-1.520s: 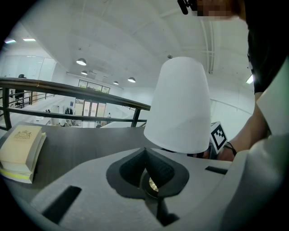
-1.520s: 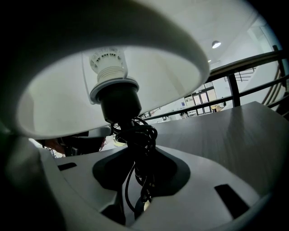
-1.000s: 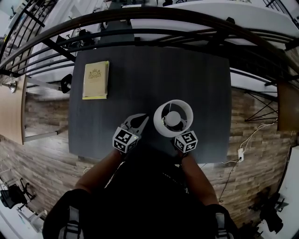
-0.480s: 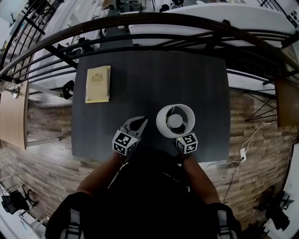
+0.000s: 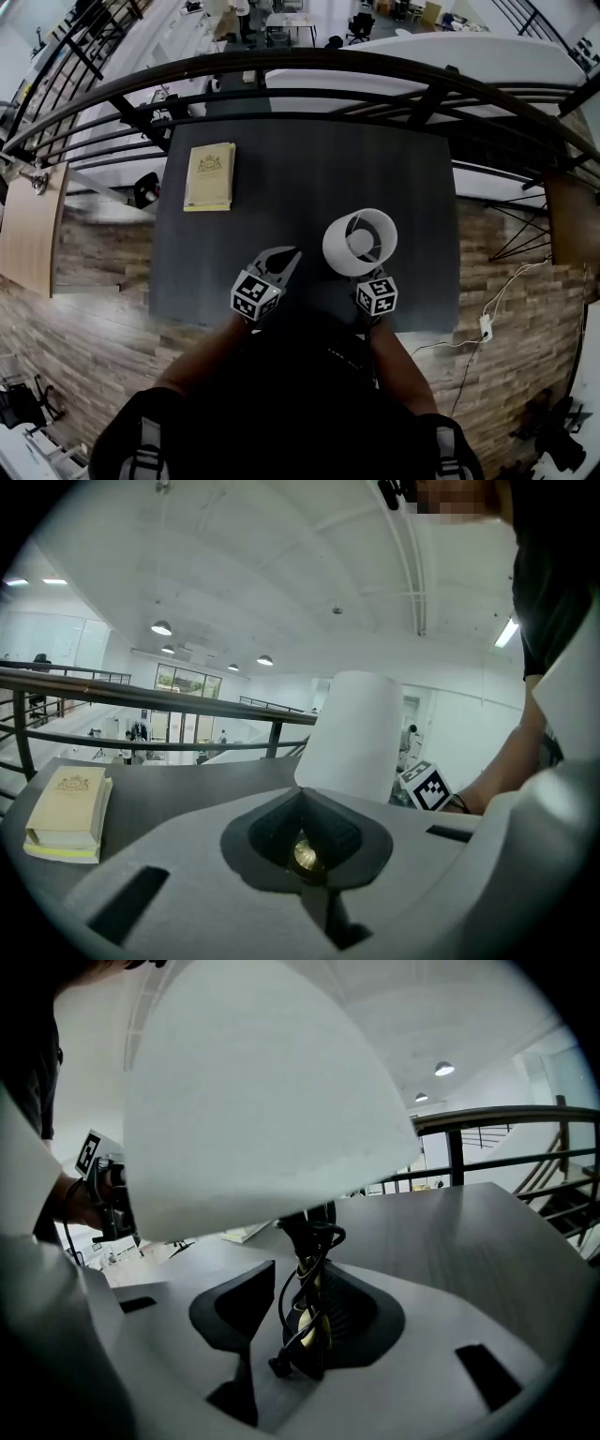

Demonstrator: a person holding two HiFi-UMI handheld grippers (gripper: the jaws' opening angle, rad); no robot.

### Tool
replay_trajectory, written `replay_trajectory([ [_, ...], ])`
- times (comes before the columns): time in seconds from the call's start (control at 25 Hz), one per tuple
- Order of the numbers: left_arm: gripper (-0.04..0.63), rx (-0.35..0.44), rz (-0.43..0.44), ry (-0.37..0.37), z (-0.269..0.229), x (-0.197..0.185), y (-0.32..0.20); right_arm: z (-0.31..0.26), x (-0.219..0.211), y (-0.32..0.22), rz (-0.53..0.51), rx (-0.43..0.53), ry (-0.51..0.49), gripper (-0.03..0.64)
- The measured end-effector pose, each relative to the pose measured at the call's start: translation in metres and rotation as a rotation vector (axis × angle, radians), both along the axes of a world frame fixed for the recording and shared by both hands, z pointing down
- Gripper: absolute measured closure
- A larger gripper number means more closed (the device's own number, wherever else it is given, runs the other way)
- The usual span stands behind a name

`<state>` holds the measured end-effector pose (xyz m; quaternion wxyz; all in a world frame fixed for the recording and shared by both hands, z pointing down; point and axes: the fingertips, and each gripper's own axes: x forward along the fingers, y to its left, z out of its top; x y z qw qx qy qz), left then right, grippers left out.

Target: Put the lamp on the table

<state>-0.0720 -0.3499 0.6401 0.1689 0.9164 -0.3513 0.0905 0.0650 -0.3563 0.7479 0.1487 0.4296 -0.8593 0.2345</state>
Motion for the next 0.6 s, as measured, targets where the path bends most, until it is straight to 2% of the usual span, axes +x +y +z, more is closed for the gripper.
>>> replay_trajectory([
  [0.32, 0.586, 0.052, -0.004, -0.003, -0.022, -0.018, 0.038, -0.014, 0.002, 0.044, 0.028, 0.016, 0.027, 0.485],
  [0.48, 0.586, 0.07, 0.021, 0.014, -0.028, -0.022, 0.06, -0.029, -0.008, 0.064, 0.036, 0.063, 0.038, 0.558],
  [0.6, 0.586, 0.075, 0.047, 0.039, -0.032, -0.017, 0.082, -0.047, -0.012, 0.083, 0.047, 0.094, 0.038, 0.585],
])
